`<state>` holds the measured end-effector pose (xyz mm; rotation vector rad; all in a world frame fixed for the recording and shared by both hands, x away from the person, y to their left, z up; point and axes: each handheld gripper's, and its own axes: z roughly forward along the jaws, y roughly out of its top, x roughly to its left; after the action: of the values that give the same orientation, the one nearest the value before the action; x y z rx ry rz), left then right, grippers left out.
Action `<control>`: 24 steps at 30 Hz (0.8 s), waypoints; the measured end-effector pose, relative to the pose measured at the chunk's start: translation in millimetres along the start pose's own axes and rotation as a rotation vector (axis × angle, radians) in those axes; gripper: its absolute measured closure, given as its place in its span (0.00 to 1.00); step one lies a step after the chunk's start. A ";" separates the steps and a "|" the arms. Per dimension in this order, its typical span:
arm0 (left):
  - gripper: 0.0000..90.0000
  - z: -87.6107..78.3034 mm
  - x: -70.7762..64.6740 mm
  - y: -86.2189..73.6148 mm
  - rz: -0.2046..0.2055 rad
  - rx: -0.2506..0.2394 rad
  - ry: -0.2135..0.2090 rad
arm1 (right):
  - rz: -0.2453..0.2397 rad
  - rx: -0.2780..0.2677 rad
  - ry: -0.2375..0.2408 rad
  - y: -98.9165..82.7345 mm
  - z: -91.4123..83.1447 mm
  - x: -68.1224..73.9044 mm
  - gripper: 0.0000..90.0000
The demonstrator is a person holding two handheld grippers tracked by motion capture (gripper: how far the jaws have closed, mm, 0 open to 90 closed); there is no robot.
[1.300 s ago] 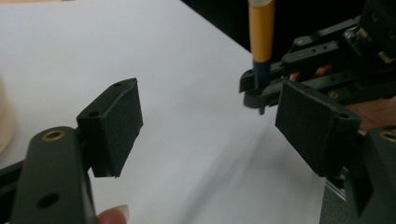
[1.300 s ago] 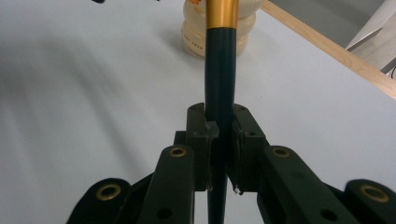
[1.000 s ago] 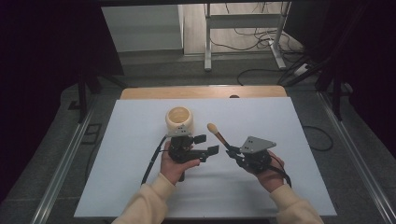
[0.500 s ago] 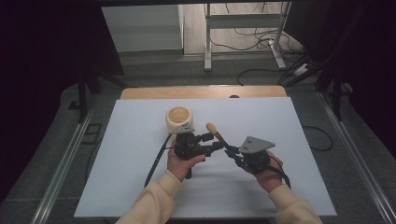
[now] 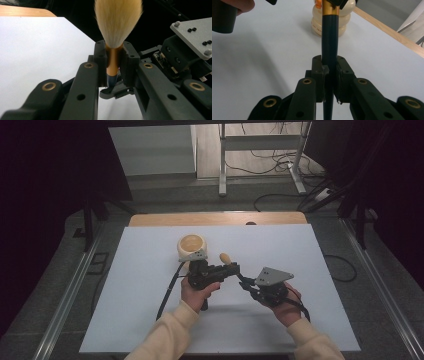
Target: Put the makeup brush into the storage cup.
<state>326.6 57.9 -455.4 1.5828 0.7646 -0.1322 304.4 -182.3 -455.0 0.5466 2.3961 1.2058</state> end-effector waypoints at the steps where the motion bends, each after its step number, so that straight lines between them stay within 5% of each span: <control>1: 0.87 -0.2 -0.4 0.4 0.004 0.003 0.000 | 0.001 -0.001 0.001 0.0 0.1 0.1 0.89; 7: 0.87 -2.7 -2.9 4.6 0.030 0.012 0.019 | 0.012 -0.020 0.015 -0.6 0.0 -0.6 0.87; 19: 0.87 -21.9 -3.5 21.6 0.088 0.009 0.104 | 0.110 -0.076 -0.050 -4.9 -10.2 -4.1 0.40; 24: 0.87 -28.2 -5.2 26.5 0.116 0.014 0.132 | 0.157 -0.073 -0.087 -8.8 -13.4 -6.8 0.33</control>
<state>327.1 82.7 -425.3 1.6575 0.7732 0.0523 301.8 -199.5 -453.7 0.7598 2.2621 1.3001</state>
